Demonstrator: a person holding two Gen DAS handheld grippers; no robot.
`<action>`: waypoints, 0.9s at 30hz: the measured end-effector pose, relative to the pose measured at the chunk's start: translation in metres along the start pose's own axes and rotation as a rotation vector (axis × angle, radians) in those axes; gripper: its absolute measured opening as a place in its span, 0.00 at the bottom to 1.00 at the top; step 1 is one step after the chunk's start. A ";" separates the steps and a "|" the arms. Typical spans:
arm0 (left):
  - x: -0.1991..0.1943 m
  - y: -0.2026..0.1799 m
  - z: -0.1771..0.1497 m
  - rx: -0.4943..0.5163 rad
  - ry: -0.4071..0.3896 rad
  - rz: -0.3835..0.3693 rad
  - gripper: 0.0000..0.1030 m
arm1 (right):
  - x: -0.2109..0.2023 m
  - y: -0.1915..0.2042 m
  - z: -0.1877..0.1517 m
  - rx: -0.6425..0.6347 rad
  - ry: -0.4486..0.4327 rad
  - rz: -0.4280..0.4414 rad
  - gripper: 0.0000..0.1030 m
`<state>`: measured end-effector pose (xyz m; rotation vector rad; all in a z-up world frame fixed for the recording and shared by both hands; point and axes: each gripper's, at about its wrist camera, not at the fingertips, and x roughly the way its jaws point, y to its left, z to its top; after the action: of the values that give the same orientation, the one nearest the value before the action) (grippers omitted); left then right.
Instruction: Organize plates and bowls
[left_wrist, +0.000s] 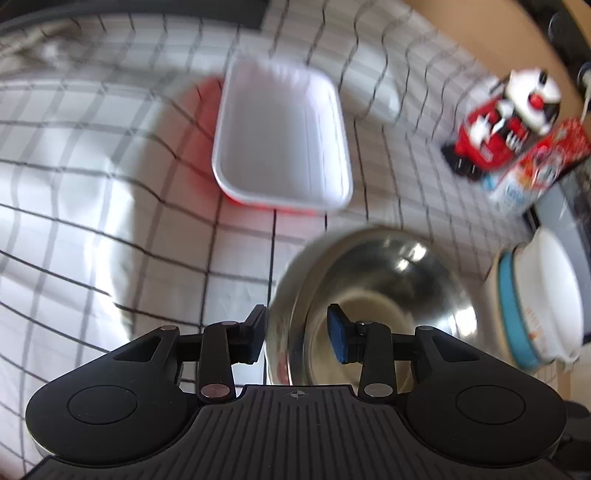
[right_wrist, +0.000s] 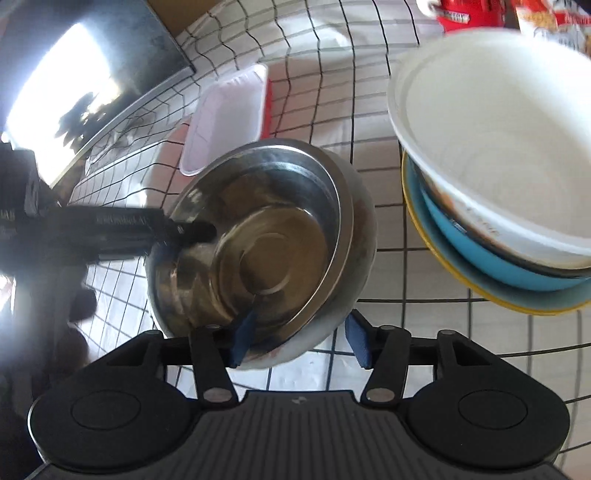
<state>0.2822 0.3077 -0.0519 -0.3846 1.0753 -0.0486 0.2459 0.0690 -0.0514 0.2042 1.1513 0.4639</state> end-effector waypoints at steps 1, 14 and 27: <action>-0.008 -0.001 0.000 -0.004 -0.033 -0.002 0.37 | -0.007 0.004 -0.001 -0.037 -0.015 -0.007 0.54; -0.085 -0.069 0.009 -0.029 -0.368 -0.202 0.15 | -0.088 0.018 0.045 -0.301 -0.294 0.056 0.57; -0.052 -0.191 0.021 0.154 -0.313 -0.454 0.13 | -0.141 -0.083 0.094 -0.321 -0.475 -0.218 0.76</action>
<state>0.3031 0.1474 0.0637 -0.4737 0.6550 -0.4580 0.3064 -0.0611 0.0717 -0.0892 0.6140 0.3737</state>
